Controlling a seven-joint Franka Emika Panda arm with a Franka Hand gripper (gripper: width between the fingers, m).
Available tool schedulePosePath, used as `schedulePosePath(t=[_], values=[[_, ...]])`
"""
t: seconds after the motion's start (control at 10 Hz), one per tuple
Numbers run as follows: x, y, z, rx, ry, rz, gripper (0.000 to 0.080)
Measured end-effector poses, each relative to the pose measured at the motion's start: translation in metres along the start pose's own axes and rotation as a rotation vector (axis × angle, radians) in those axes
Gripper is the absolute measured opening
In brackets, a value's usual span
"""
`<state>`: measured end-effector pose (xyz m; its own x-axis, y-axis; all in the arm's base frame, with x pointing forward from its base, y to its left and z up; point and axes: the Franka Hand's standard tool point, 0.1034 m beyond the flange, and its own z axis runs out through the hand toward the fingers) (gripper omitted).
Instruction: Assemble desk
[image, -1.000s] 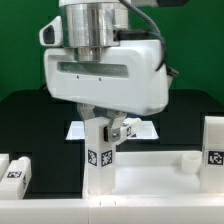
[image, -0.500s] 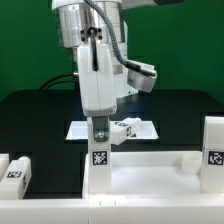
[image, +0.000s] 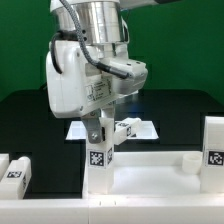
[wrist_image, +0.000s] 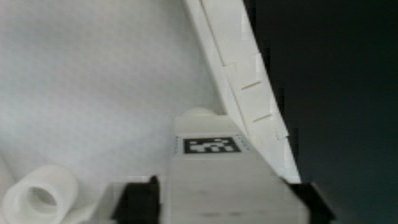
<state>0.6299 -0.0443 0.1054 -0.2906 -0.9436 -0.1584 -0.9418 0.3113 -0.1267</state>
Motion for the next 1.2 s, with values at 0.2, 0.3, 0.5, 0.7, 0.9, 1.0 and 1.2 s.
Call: schedulePosePath(t=[0.2, 0.3, 0.5, 0.7, 0.9, 1.0, 1.2], values=[[0.004, -0.001, 0.000, -0.014, -0.006, -0.225, 0.0506], [0.006, -0.002, -0.001, -0.017, -0.006, -0.427, 0.0623], [0.001, 0.001, -0.001, -0.054, -0.015, -0.684, 0.0641], [0.002, 0.002, -0.001, -0.054, -0.018, -0.815, 0.0648], [0.002, -0.003, -0.005, -0.090, 0.024, -1.247, 0.0649], [-0.003, -0.003, -0.005, -0.098, 0.033, -1.401, 0.0649], [-0.006, -0.003, -0.003, -0.092, 0.035, -1.378, 0.0561]])
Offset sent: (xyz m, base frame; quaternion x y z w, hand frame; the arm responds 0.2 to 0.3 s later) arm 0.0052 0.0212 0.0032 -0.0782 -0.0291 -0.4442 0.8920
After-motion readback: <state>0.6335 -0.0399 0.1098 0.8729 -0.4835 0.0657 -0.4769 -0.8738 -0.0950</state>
